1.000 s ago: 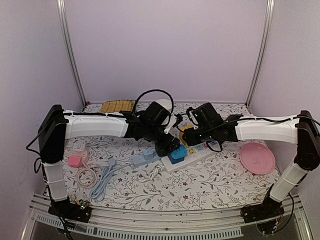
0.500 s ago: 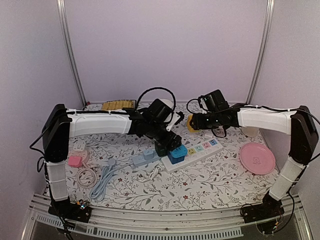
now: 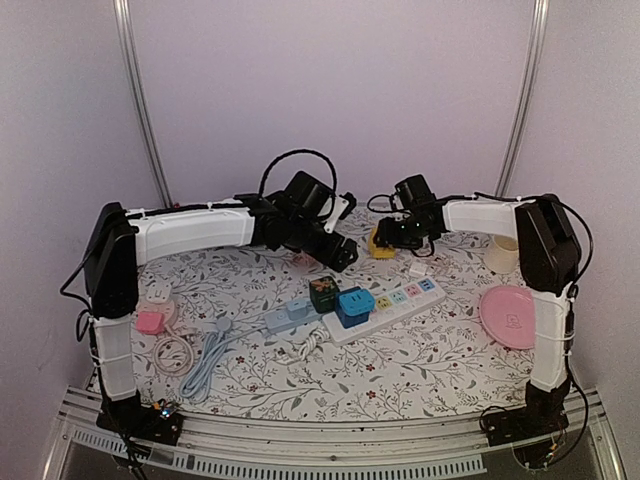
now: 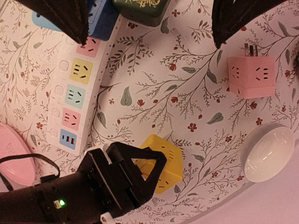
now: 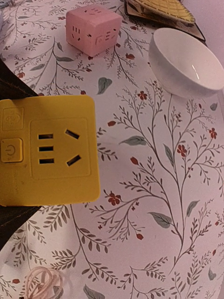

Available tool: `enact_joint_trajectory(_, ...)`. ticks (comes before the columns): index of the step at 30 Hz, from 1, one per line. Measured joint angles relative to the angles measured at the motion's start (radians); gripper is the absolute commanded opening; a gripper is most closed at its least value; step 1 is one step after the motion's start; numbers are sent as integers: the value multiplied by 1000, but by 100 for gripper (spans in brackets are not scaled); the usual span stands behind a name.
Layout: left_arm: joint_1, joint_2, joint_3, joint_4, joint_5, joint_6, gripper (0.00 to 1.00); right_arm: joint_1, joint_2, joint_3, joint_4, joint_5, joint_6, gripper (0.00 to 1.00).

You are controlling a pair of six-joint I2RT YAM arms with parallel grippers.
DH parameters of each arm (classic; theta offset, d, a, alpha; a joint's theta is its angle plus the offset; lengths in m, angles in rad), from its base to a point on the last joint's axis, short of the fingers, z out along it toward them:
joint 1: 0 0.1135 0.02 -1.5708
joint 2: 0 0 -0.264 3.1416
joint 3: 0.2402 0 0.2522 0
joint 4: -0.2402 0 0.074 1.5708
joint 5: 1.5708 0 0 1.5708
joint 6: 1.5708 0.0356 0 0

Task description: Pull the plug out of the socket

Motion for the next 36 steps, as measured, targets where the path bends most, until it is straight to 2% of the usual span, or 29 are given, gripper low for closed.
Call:
enact_joint_trajectory(4,25,0,-6,3,-1,-9,92,-31,66,56,-18,-4,0,53)
enact_joint_trajectory(12,64,0,-45,1,2,-13,92,-37,72,80,-55,-3,-10,81)
enact_joint_trajectory(16,73,0,-46,4,9,-12,92,-33,72,80,-82,-3,-10,90)
enact_joint_trajectory(22,79,0,-47,11,27,-11,92,-29,58,77,-119,5,-12,93)
enact_joint_trajectory(27,81,-14,-78,19,31,-12,92,-9,-18,41,-134,18,-13,93)
enact_joint_trajectory(36,89,-71,-151,42,28,-37,92,164,-251,-119,-174,50,-19,91)
